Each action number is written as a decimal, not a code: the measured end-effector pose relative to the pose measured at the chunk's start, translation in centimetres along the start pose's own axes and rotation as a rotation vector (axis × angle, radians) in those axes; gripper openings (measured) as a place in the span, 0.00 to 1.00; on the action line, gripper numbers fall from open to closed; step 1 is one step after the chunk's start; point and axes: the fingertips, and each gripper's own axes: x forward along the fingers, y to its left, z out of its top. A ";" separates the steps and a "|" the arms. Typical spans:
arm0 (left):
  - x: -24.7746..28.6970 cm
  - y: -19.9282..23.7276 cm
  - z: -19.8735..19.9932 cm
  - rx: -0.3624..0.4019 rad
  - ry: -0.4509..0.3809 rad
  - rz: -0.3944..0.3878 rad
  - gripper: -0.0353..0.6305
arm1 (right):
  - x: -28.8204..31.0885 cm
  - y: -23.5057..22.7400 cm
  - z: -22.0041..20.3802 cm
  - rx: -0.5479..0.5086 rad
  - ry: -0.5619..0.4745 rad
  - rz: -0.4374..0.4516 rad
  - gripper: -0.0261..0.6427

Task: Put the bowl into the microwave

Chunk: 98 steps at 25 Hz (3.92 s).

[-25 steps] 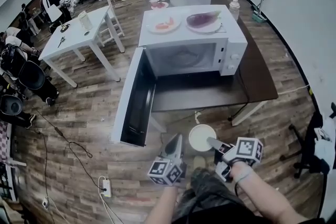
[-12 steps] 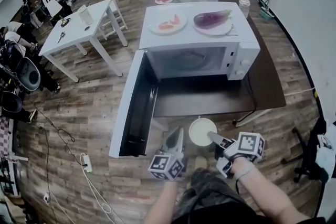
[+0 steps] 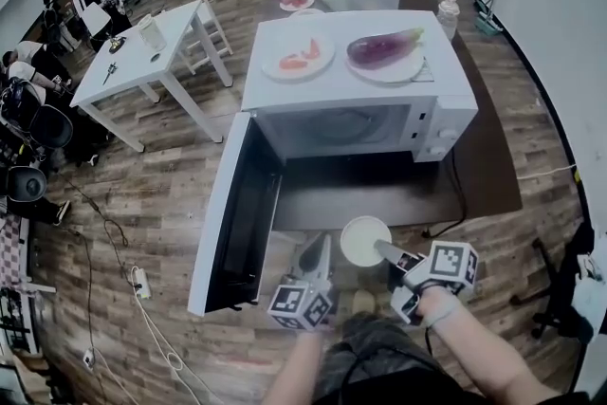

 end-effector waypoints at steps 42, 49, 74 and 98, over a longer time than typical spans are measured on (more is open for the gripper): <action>8.6 1.8 1.2 0.305 0.049 -0.027 0.05 | 8.2 2.4 10.7 -0.020 -0.093 0.058 0.22; 9.8 1.2 1.3 0.310 0.067 -0.041 0.05 | 9.4 4.4 12.1 -0.049 -0.117 0.062 0.22; 13.3 3.8 3.7 0.258 0.033 -0.043 0.05 | 13.3 6.9 15.1 -0.038 -0.186 0.023 0.22; 15.0 5.5 4.8 0.205 0.028 -0.001 0.05 | 15.0 9.0 16.2 -0.213 -0.170 0.072 0.33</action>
